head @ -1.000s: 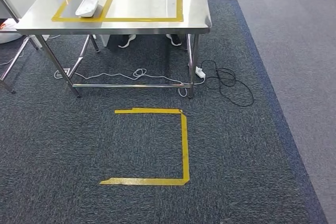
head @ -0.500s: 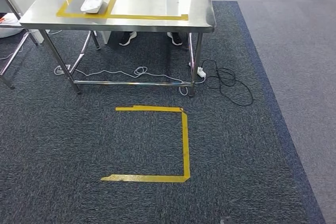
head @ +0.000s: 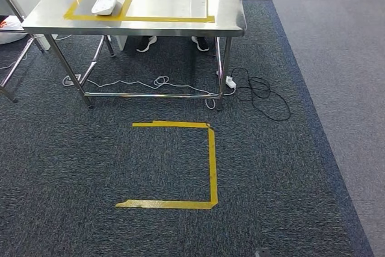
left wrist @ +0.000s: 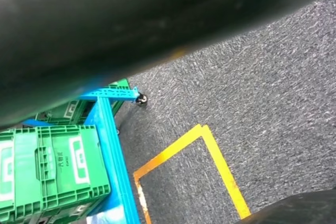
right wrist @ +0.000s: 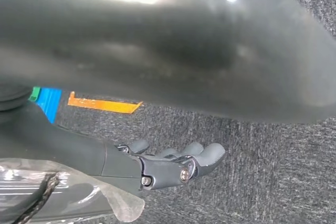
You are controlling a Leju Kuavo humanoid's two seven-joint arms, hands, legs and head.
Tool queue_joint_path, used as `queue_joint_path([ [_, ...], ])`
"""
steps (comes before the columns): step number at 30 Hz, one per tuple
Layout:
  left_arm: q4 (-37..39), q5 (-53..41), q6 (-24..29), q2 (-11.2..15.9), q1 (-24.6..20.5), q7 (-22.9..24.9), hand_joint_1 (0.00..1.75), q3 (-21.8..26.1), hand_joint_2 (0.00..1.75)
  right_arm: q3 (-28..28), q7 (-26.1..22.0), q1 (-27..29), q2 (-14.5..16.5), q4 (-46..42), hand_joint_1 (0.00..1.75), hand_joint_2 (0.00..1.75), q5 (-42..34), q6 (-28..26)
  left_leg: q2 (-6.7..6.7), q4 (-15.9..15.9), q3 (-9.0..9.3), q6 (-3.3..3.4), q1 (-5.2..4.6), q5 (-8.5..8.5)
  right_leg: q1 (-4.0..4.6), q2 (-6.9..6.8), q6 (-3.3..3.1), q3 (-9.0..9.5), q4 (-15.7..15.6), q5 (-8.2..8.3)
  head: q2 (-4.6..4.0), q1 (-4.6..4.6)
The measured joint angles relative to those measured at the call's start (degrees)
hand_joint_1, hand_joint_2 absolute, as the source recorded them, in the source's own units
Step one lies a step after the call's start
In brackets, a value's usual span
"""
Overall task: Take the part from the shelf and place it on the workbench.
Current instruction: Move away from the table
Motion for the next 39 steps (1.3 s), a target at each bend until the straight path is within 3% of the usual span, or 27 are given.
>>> queue_joint_path([
  [15,0.0,-1.1,-0.1,0.2,0.0,0.3,0.0,0.0,0.0,-0.5,-0.4,0.0,0.0,0.0,0.0,0.0,1.2,-2.1,0.0,0.3,-0.31,0.06,-0.23,-0.01,-0.21,-0.02,0.2,-0.03,0.1,0.15,0.0,0.0],
  [20,0.0,-1.2,-0.2,0.2,0.0,0.7,0.0,0.0,0.0,-0.4,-0.5,-0.1,0.0,0.0,0.0,0.0,1.5,-2.5,-0.11,0.0,-0.73,0.89,-0.19,0.5,-0.29,-0.12,0.91,0.01,0.1,0.26,0.0,0.0],
  [22,0.0,-1.3,-0.2,0.1,-0.1,0.8,0.0,0.0,0.0,-0.4,-0.6,-0.2,0.0,0.0,0.0,0.0,1.5,-2.8,-0.33,-0.8,-0.74,1.47,0.12,1.11,-0.26,0.15,1.15,-1.34,2.8,-1.87,0.0,0.13],
  [25,0.0,-1.3,-0.2,0.0,0.0,0.8,0.0,0.0,0.0,-0.4,-0.6,-0.3,0.0,0.0,0.0,0.0,1.4,-3.2,-0.95,-0.9,-1.32,1.67,0.2,1.58,-0.37,0.6,1.45,-6.37,13.8,-7.5,0.0,0.28],
  [26,0.0,-1.4,-0.2,0.0,0.0,0.8,0.0,0.0,0.0,-0.4,-0.6,-0.2,0.0,0.0,0.0,0.0,1.3,-3.2,-1.29,-0.9,-1.49,1.56,0.21,1.69,-0.43,0.61,1.54,-7.4,16.2,-8.13,0.0,0.26],
  [27,0.0,-1.4,-0.2,-0.1,0.1,0.8,0.0,0.0,0.0,-0.3,-0.6,-0.2,0.0,0.0,0.0,0.0,1.3,-3.3,-1.74,-0.8,-1.64,1.42,0.24,1.8,-0.52,0.63,1.61,-7.42,16.5,-7.61,0.0,0.26],
  [29,0.1,-1.6,-0.2,-0.1,0.1,0.8,0.0,0.0,0.0,-0.3,-0.6,-0.1,0.0,0.0,0.0,0.0,1.2,-3.4,-2.91,-0.3,-1.94,0.99,0.42,1.94,-0.88,1.43,1.75,-4.18,10.5,-3.95,0.0,0.26],
  [30,0.1,-1.6,-0.2,-0.1,0.0,0.8,0.0,0.0,0.0,-0.3,-0.6,-0.2,0.0,0.0,0.0,0.0,1.2,-3.5,-3.51,0.0,-2.17,0.65,0.5,1.97,-1.07,2.68,1.85,-2.08,6.5,-2.63,0.0,0.26],
  [31,0.1,-1.7,-0.2,-0.1,-0.1,0.8,0.0,0.0,0.0,-0.2,-0.6,-0.2,0.0,0.0,0.0,0.0,1.1,-3.6,-4.11,0.4,-2.47,0.24,0.53,2.0,-1.18,3.73,1.71,-0.51,3.3,-1.74,0.0,0.29],
  [33,0.1,-1.7,-0.2,-0.2,-0.1,0.8,0.0,0.0,0.0,-0.2,-0.7,-0.2,0.0,0.0,0.0,0.0,1.1,-3.7,-5.09,0.7,-2.98,-0.63,0.54,2.25,-1.08,4.65,1.19,0.43,1.2,-1.82,0.0,0.29],
  [35,0.1,-1.7,-0.2,-0.1,0.0,0.8,0.0,0.1,0.0,-0.2,-0.7,-0.2,0.0,0.0,0.0,0.0,1.0,-3.8,-5.69,0.9,-3.37,-1.31,0.68,2.48,-0.92,3.31,0.28,0.32,1.3,-1.46,0.0,0.31],
  [36,0.1,-1.7,-0.1,-0.1,0.1,0.8,0.0,0.1,0.0,-0.2,-0.7,-0.2,0.0,0.0,0.0,0.0,1.0,-3.9,-5.12,1.6,-3.74,-1.57,0.71,1.95,-0.92,2.64,-0.17,0.39,1.3,-1.28,0.0,0.25],
  [37,0.1,-1.7,-0.1,-0.1,0.1,0.8,0.0,0.1,0.0,-0.2,-0.7,-0.2,0.0,0.0,0.0,0.0,1.0,-3.9,-4.11,3.2,-4.49,-1.79,0.72,0.74,-0.94,1.92,-0.59,0.41,1.3,-1.07,0.0,0.09],
  [39,0.1,-1.7,0.0,-0.1,0.1,0.8,0.0,0.1,0.0,-0.2,-0.7,-0.1,0.0,0.0,0.0,0.0,1.0,-4.0,-1.75,9.8,-7.21,-2.15,0.7,-3.41,-0.78,0.41,-1.1,0.29,1.3,-0.81,0.0,-0.26],
])
